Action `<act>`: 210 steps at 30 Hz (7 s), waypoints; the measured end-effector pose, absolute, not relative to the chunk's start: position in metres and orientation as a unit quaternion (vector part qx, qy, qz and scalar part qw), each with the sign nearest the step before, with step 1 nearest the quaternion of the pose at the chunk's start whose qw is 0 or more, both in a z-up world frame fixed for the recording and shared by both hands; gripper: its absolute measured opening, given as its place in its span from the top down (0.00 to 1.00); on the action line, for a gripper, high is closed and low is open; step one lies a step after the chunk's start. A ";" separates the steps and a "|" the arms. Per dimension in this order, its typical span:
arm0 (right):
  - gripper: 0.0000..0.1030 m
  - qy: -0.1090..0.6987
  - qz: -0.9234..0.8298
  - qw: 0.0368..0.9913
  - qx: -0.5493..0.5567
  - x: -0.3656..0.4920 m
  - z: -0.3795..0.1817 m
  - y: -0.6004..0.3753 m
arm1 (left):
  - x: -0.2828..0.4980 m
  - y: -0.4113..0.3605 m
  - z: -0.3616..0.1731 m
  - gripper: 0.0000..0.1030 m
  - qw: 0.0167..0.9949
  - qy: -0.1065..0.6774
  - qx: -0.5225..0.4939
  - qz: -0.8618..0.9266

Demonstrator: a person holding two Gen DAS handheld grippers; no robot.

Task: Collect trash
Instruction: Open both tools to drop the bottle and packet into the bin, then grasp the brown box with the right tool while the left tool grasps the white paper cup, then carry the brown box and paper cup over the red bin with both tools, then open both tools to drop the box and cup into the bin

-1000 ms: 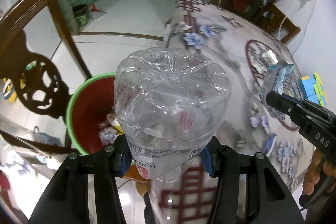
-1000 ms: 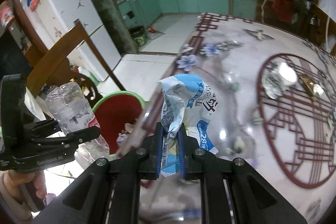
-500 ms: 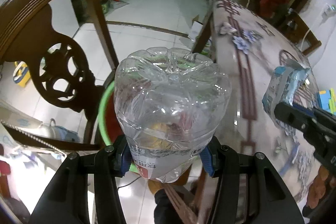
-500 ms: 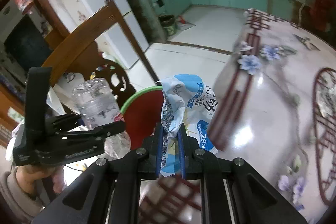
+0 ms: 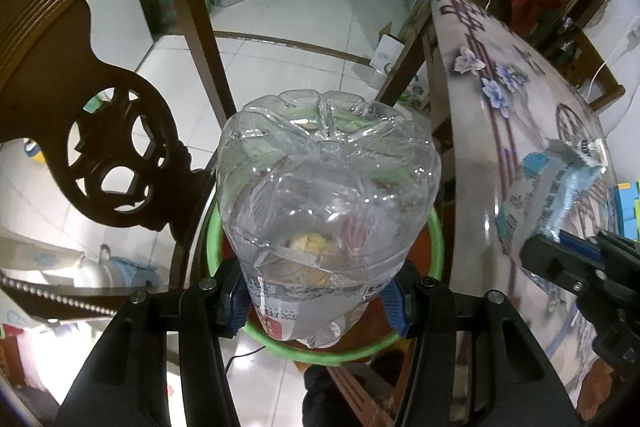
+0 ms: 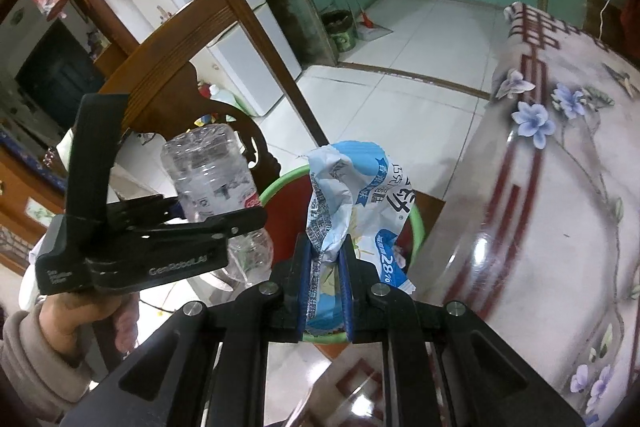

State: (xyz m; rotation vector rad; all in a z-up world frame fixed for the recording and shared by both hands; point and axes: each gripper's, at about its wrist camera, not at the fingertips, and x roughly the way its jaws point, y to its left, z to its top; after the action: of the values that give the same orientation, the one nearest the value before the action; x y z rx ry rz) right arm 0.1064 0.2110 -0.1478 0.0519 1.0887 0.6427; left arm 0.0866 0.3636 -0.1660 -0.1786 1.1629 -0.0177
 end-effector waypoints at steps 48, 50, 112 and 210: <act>0.34 0.614 0.099 0.766 -0.164 0.309 -0.208 -0.251 | 0.099 0.002 -0.111 0.17 0.857 0.489 -0.006 -0.161; 0.34 0.609 0.114 0.774 -0.132 0.317 -0.210 -0.261 | 0.111 -0.017 -0.120 0.17 0.852 0.494 0.020 -0.172; 0.71 0.400 0.176 0.898 0.052 0.060 -0.045 -0.153 | 0.037 0.055 -0.064 0.84 0.902 0.422 0.012 -0.095; 0.32 0.433 0.231 0.871 0.004 0.082 -0.098 0.179 | 0.087 0.350 -0.125 0.19 0.871 0.479 -0.108 0.000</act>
State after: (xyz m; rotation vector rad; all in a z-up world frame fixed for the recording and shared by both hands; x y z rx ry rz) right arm 0.0817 0.1793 -0.0982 0.0078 0.9060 0.4833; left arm 0.0874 0.3504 -0.1253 -0.2257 1.0021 0.0002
